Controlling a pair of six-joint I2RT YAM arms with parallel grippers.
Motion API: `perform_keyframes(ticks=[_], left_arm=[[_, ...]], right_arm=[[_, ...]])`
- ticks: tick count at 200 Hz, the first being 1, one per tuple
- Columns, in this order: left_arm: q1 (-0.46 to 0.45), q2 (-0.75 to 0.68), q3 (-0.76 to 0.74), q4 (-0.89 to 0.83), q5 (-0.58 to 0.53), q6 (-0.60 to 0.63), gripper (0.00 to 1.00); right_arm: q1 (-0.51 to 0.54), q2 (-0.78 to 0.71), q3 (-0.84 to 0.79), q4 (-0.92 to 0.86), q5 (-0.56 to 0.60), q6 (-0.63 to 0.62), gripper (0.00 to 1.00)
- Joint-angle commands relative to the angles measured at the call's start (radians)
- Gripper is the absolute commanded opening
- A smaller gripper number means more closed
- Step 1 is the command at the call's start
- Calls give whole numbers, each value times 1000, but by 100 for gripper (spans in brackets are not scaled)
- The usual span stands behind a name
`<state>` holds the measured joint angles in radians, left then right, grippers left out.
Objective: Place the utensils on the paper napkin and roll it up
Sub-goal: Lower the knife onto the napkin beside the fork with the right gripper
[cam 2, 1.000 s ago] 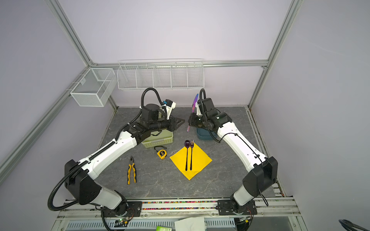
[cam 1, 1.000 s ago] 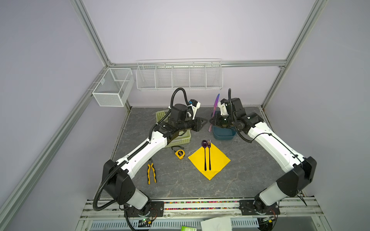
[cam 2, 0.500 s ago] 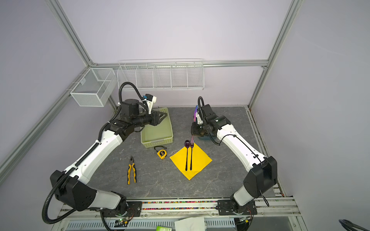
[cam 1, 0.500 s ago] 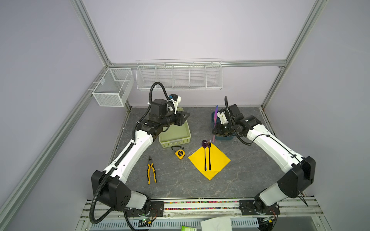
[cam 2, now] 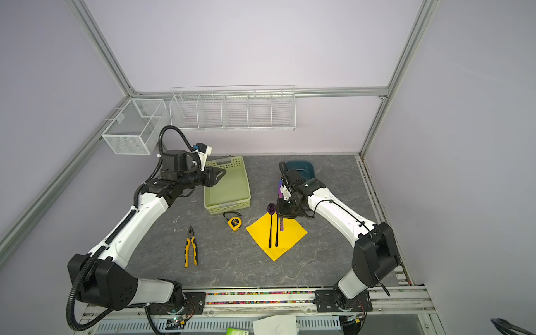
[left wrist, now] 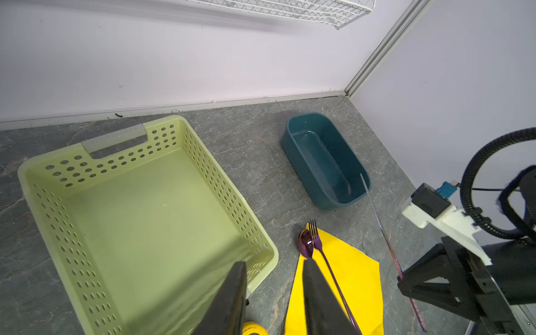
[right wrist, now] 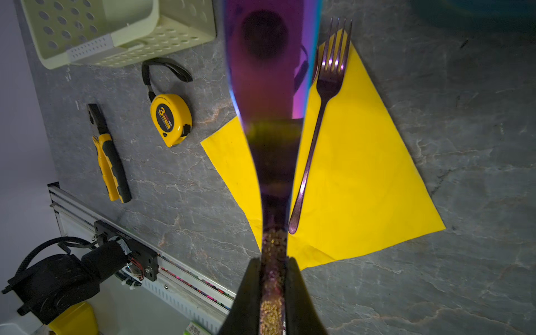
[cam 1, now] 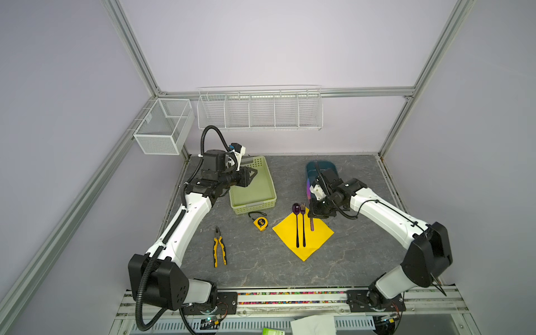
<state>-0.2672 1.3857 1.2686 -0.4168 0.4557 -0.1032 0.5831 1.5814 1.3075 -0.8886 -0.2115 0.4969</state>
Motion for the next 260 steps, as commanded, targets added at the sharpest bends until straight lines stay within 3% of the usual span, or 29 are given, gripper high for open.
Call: perform_keyframes(ticks=[1,125,260], left_arm=[[7,-23,-31,27,-15,39,34],[11,-57,-98,61,-20,22,34],[24,-48,-100,63,-6,10,34]], right_arm=[[22,35,-37,18,-25,6,7],[33,187,-91,91,46,142,7],[33,285,-97,100,95,148,7]])
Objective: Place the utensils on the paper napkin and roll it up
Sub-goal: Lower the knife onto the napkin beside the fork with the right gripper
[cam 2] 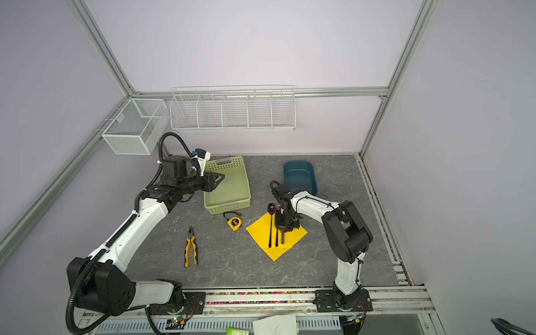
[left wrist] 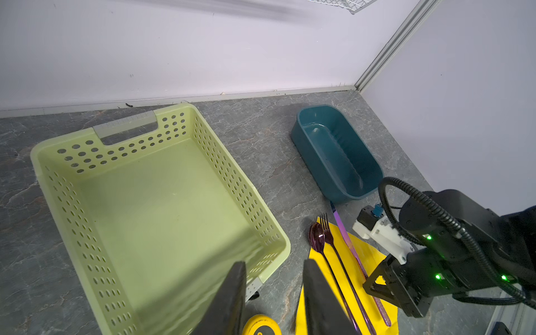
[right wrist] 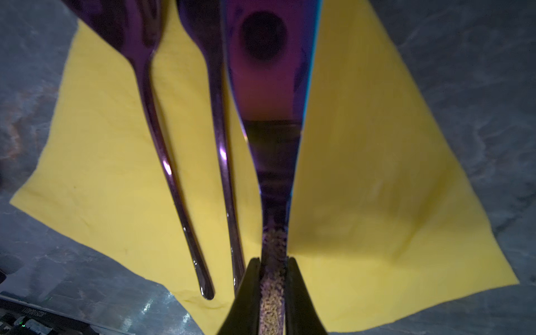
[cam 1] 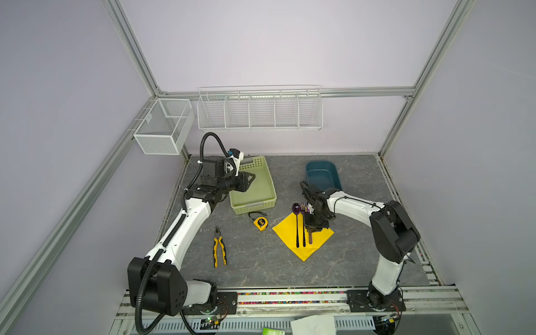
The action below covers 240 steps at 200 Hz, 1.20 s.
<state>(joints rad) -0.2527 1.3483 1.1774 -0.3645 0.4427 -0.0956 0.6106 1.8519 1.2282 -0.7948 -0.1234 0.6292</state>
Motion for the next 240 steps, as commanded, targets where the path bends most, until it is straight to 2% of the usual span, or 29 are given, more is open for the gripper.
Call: perform_keyframes(ticks=[1,240], left_arm=[[10,-11,-9,11,7,3,34],[15,-12,-6,10,16,-5,34]], right_arm=[[5,14,-18,6,7,16,7],[9,-2,-45,12,0,44,7]])
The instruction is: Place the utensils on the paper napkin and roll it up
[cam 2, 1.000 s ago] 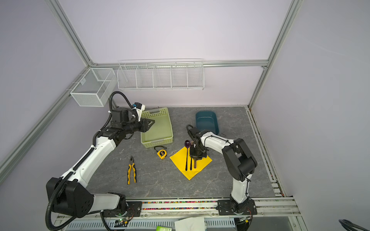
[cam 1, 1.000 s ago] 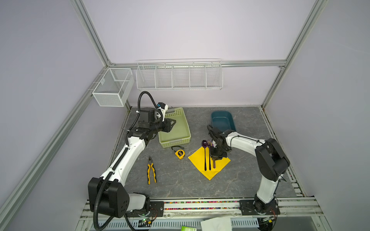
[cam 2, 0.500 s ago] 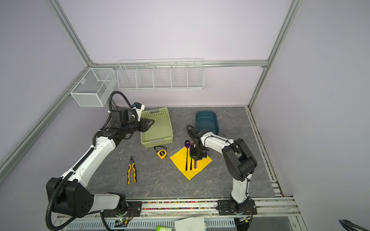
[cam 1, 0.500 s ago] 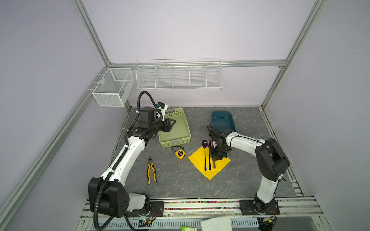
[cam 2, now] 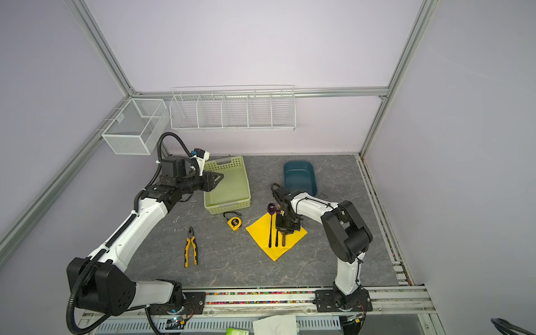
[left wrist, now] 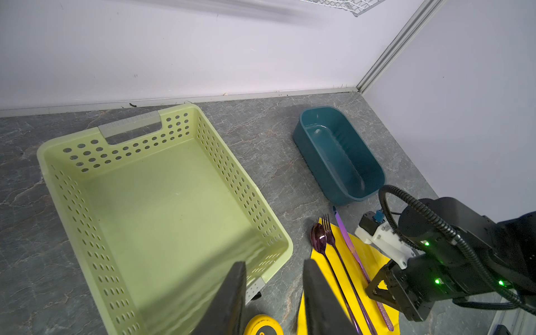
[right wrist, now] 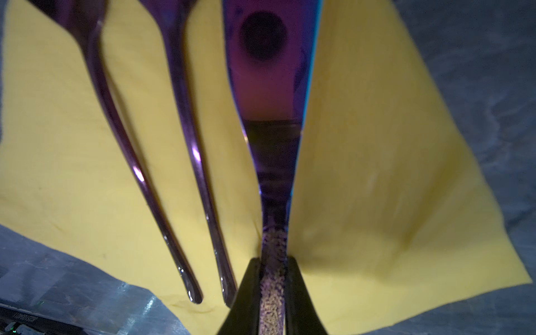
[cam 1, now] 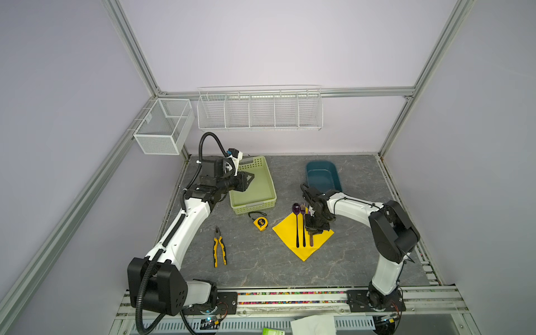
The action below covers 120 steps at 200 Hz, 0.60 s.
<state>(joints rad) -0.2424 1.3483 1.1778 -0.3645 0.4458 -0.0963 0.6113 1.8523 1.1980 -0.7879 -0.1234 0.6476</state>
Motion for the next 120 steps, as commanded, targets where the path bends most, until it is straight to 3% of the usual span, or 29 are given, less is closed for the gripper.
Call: perform_keyframes(ticks=[1,120], left_arm=[[5,-12,-6,9,14,-5,34],[6,-12,-6,11,18,-7,34]], right_arm=[[8,-2,-15,4,0,27,7],[18,13,-22,31,-2,47,7]])
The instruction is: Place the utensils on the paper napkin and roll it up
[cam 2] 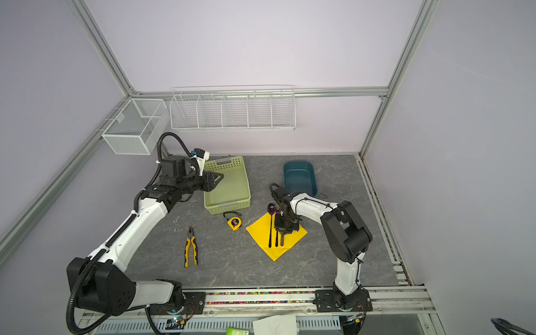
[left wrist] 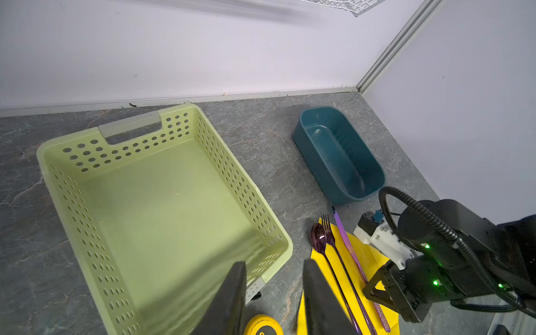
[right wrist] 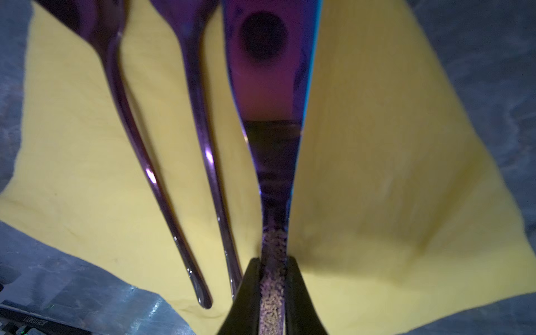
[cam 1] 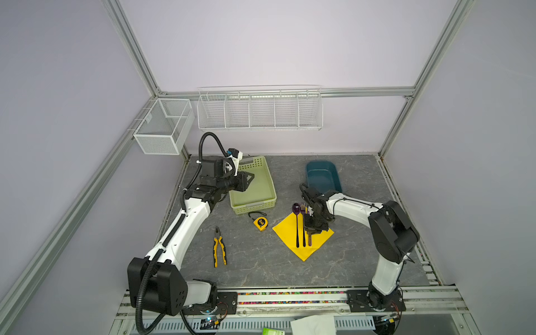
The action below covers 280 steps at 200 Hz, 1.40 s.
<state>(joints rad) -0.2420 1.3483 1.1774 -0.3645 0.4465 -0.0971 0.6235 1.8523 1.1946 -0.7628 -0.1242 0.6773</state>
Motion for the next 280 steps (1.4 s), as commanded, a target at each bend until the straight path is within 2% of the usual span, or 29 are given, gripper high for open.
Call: perform_keyframes(ticks=[1,134,280], left_arm=[[6,-11,-6,10,18,-6,34],[6,-7,-9,22,37,-20,34],[7,-11,-9,17,32,-16,34]], right_arm=[[5,13,-18,6,-2,18,7],[11,23,-21,0,2,14,18],[19,19,-16,-4,9,15,21]])
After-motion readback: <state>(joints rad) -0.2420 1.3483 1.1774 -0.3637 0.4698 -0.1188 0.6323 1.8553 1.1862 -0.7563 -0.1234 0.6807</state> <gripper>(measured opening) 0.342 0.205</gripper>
